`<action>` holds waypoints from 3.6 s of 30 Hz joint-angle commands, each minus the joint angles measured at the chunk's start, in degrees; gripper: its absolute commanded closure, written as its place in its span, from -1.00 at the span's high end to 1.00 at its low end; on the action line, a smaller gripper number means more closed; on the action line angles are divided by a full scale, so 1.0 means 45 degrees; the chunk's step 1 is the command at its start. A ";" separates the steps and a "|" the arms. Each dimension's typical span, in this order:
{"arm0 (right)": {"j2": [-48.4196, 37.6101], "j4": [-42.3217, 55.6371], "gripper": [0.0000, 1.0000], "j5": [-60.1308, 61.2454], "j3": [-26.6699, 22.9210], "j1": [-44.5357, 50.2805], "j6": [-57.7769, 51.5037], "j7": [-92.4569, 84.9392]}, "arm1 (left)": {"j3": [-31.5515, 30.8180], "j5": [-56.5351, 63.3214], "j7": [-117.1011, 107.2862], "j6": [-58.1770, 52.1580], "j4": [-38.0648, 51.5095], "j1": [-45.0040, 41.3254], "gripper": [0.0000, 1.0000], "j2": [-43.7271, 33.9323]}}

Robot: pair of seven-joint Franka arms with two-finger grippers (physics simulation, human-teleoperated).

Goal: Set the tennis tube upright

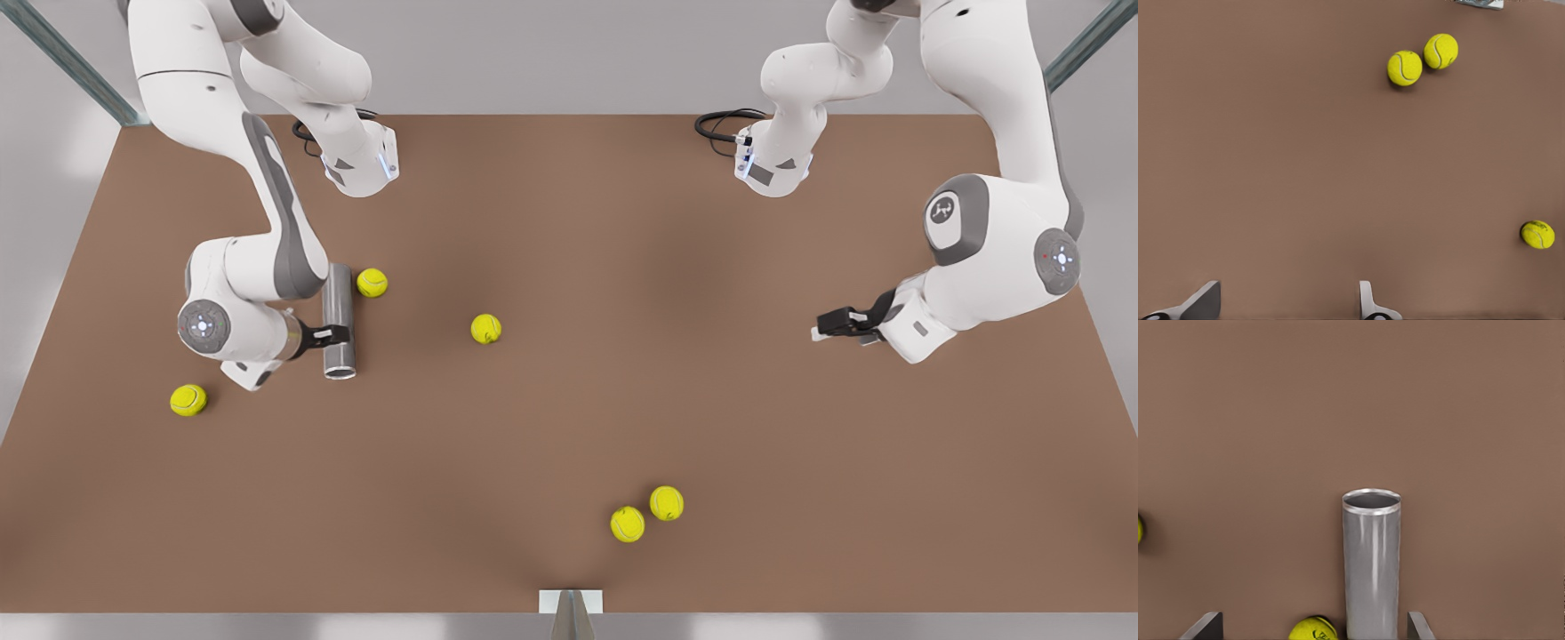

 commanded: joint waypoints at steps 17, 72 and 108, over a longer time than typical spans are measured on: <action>-0.0659 -0.3555 1.00 0.0117 0.0196 -0.1038 0.2573 -0.0422 | 0.0018 -0.0308 -0.0039 -0.0840 -0.0043 0.0497 0.98 -0.0400; 0.0825 -0.6231 0.59 -0.1446 0.0118 -0.1233 0.7457 -0.0813 | -0.1427 0.0200 -0.1953 -0.1446 -0.0063 0.0282 0.98 -0.0869; 0.0806 -0.6387 0.55 -0.1543 0.0138 -0.1233 0.7614 -0.1302 | -0.1603 0.0297 -0.2598 -0.1524 0.0035 0.0263 0.98 -0.0830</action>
